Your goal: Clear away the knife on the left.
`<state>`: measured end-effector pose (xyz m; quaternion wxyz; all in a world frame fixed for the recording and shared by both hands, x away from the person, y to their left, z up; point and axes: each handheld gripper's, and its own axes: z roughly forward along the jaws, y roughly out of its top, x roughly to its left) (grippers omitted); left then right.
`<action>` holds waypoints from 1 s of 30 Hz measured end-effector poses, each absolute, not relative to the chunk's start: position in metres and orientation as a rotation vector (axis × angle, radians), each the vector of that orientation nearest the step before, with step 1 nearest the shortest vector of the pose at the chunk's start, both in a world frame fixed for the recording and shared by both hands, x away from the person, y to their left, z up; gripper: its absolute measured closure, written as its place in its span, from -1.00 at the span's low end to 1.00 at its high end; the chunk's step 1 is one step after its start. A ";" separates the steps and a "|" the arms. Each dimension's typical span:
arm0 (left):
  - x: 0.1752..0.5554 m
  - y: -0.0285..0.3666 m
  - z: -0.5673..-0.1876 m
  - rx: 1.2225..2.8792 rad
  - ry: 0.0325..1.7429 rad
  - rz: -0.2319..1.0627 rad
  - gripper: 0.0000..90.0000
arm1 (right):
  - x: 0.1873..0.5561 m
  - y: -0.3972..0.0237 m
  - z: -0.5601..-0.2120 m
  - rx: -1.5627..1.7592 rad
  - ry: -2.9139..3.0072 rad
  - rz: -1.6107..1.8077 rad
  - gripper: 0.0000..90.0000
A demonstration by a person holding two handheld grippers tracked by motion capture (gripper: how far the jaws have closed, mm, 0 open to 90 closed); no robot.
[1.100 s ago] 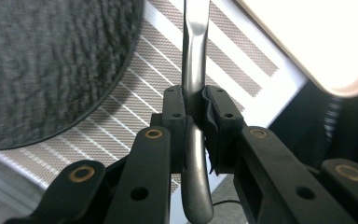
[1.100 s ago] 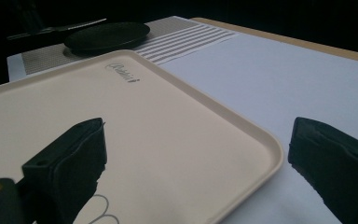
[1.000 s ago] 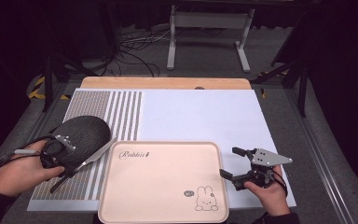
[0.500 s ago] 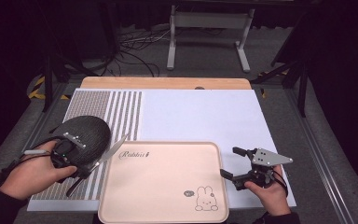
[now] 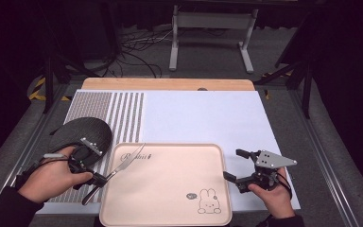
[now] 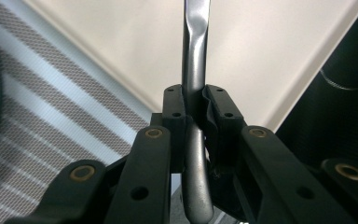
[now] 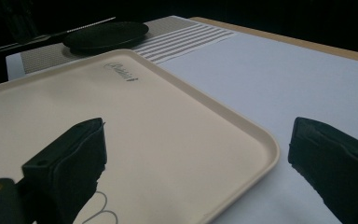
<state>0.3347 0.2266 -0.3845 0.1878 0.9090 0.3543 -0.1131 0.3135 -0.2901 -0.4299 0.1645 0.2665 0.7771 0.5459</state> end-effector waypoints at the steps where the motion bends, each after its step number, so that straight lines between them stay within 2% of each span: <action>1: 0.334 0.225 -0.385 2.559 0.996 -0.328 0.77 | 0.313 -0.290 -0.430 0.758 2.214 1.556 -0.89; 18: 0.334 0.195 -0.409 2.553 0.937 -0.414 0.77 | 0.312 -0.291 -0.429 0.761 2.208 1.575 -0.89; 30: 0.331 0.183 -0.425 2.590 0.939 -0.410 0.77 | 0.312 -0.292 -0.429 0.761 2.208 1.572 -0.89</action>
